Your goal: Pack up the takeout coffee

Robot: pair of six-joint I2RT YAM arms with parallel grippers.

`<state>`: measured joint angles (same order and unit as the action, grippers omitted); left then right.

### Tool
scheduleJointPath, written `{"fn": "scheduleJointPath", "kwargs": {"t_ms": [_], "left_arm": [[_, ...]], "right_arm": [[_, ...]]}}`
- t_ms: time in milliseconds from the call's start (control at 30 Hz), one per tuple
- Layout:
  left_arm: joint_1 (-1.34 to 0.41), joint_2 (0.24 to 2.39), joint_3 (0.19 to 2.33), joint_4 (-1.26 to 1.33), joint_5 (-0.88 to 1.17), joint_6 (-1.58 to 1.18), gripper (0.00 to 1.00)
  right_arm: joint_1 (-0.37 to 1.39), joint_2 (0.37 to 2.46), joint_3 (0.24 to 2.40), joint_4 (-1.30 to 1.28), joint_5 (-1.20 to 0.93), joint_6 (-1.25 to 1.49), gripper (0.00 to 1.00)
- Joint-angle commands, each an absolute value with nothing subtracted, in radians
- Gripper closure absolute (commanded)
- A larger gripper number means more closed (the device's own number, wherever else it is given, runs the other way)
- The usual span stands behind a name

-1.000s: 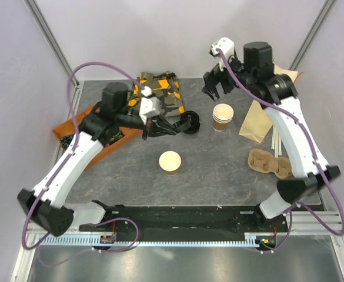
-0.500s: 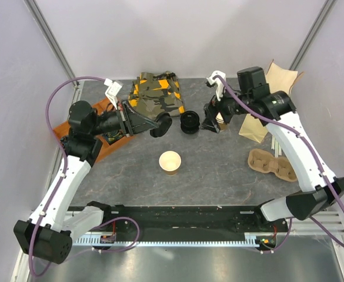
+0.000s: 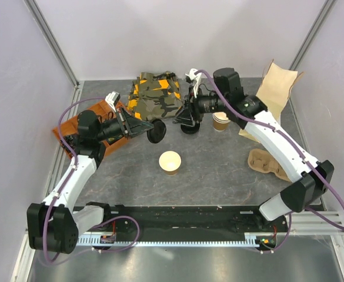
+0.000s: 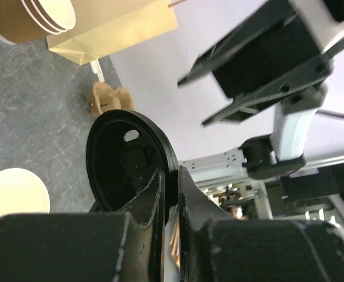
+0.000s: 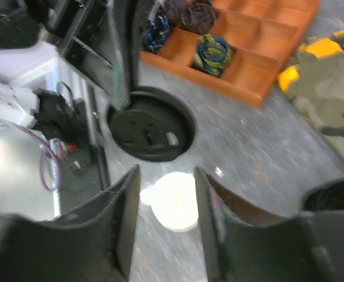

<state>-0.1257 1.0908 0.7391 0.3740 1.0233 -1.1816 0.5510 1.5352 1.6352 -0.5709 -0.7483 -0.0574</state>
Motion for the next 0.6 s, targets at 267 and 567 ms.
{"fn": "scheduleJointPath", "kwargs": {"t_ms": [267,567], "left_arm": [[-0.046,1.086,0.693,0.713,1.005,-1.508,0.98],[-0.041,1.081,0.718,0.712,1.019,-1.531,0.98]], "right_arm": [[0.603,1.543,1.529,-0.075,-0.785,0.261,0.57],[0.637,1.551,1.525,-0.149,-0.746,0.131,0.60]]}}
